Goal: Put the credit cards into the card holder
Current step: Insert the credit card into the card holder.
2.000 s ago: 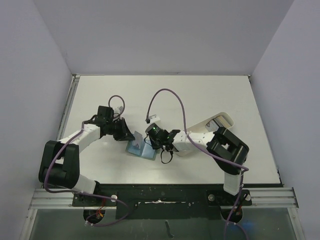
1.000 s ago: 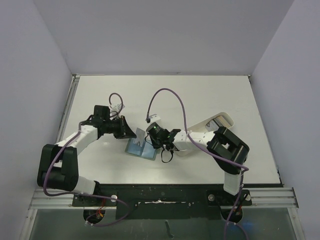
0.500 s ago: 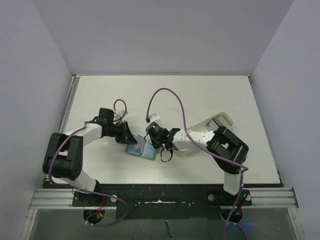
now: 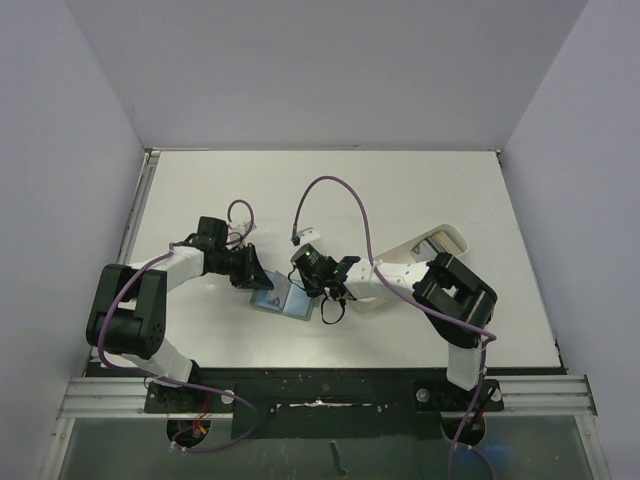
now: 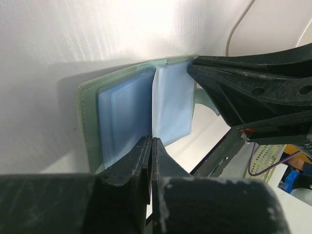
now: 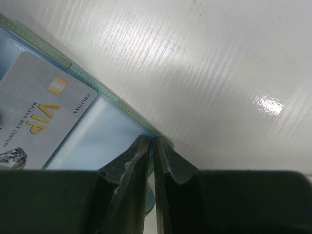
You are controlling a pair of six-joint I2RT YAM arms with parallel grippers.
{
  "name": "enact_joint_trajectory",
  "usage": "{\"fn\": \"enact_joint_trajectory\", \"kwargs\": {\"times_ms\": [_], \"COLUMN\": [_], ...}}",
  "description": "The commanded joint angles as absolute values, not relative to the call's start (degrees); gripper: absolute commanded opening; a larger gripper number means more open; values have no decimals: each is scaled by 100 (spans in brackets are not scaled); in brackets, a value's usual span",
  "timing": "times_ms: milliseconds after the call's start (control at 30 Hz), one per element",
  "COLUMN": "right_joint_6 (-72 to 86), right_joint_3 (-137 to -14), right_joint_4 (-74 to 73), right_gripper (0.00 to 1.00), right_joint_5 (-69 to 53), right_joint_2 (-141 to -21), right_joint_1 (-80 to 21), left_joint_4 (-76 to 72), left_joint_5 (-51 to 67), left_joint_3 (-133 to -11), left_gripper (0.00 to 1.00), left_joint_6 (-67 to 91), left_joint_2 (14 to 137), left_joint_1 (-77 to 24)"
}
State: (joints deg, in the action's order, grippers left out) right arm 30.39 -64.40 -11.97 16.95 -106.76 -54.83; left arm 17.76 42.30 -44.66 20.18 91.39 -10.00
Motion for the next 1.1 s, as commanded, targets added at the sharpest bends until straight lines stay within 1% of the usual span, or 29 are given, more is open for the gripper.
{"fn": "enact_joint_trajectory", "kwargs": {"times_ms": [0, 500, 733, 867, 1067], "right_joint_6": [3012, 3007, 3046, 3244, 3572], "right_joint_3": [-6609, -6638, -6762, -7082, -7081], "right_joint_4": [-1282, -1278, -1412, -1744, -1892], "right_gripper": [12, 12, 12, 16, 16], "right_joint_5": [1879, 1879, 1903, 2074, 1996], "right_joint_2": [-10846, -10837, -10822, -10659, -10579], "right_joint_1": [-5527, -5535, -5544, -5684, -5786], "left_joint_4": [1634, 1369, 1622, 1767, 1746], "left_joint_5": [4556, 4850, 4592, 4389, 4267], "left_joint_3": [-4518, -4441, -4514, -4598, -4577], "left_gripper": [0, 0, 0, 0, 0], "left_joint_6": [1933, 2106, 1980, 1942, 2015], "left_joint_2": [9255, 9376, 9460, 9505, 9460], "left_joint_1": [-975, -976, -976, -948, -850]}}
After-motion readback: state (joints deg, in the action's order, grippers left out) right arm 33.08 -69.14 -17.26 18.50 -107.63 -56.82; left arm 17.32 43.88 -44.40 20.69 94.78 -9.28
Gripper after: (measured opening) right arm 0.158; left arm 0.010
